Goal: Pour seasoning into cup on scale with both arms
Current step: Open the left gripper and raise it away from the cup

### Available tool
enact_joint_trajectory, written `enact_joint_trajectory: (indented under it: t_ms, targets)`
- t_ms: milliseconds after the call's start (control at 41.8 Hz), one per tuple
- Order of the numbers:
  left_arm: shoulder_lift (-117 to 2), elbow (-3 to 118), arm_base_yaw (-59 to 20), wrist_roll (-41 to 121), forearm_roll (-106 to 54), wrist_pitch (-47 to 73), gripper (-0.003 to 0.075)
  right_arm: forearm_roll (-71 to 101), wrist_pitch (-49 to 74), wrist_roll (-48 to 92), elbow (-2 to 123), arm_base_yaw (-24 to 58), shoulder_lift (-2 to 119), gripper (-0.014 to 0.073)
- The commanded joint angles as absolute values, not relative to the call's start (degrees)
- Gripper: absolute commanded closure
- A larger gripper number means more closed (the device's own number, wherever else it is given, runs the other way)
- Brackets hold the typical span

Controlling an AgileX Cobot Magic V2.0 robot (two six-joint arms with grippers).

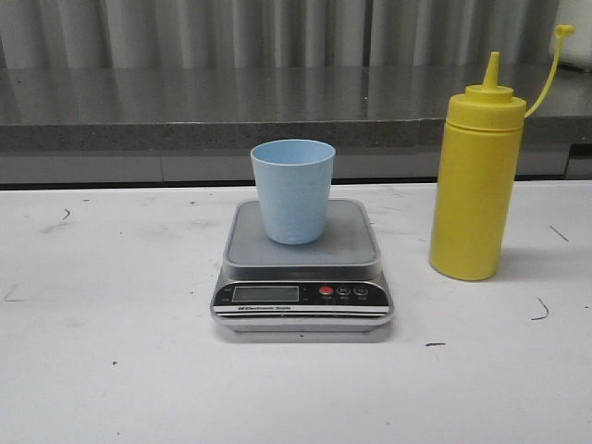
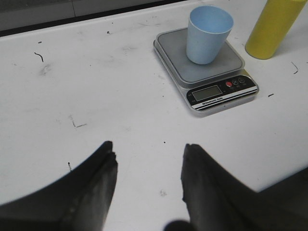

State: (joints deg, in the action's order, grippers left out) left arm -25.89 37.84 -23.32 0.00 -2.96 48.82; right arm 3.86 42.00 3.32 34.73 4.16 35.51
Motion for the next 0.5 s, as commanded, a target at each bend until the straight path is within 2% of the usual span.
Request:
enact_joint_trajectory:
  t_ms: [0, 239, 478]
  targets:
    - [-26.25, 39.29, -23.16, -0.9, -3.34, 45.0, 0.0407, 4.21, 40.5, 5.72, 39.06, 6.63, 36.97, -0.0071]
    - [-26.25, 39.29, -23.16, -0.9, -3.34, 45.0, 0.0407, 4.13, 46.43, 5.7, 48.87, 11.23, 42.48, -0.0069]
    - [-26.25, 39.29, -23.16, -0.9, -3.34, 45.0, 0.0407, 4.09, 45.9, 8.69, 56.55, 17.03, 50.64, -0.0069]
